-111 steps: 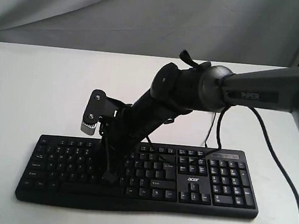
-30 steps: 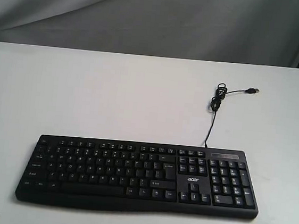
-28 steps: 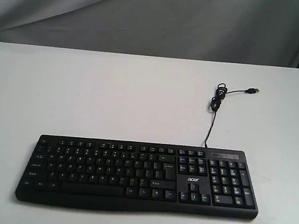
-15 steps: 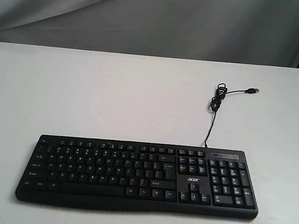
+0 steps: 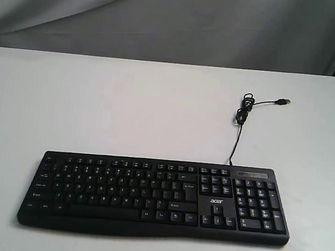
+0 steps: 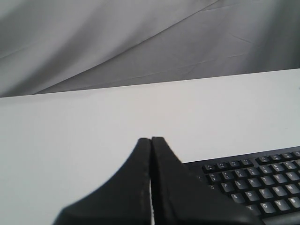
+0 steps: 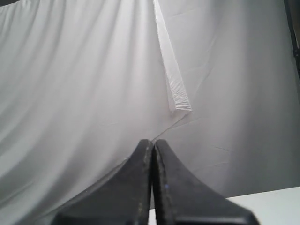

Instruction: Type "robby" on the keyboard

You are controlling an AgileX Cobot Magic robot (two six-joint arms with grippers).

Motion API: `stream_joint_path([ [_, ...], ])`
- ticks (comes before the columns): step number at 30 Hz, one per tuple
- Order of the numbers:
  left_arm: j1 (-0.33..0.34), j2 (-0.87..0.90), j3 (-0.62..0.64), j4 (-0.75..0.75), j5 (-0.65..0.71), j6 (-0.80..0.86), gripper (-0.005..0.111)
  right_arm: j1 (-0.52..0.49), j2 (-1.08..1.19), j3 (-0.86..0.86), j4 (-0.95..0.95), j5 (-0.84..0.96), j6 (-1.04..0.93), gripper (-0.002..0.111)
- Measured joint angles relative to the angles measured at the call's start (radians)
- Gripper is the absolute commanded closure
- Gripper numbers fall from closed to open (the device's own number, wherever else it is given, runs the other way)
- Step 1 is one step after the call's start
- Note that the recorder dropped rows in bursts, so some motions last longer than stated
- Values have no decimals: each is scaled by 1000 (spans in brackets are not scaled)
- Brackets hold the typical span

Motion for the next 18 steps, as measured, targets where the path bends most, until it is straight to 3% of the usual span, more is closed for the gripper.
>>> stream_joint_path([
  [12,0,0,0,0,0,0,107,0,-69,178,-175,-25,60,108],
  [18,0,0,0,0,0,0,107,0,-71,321,-230,-139,62,108],
])
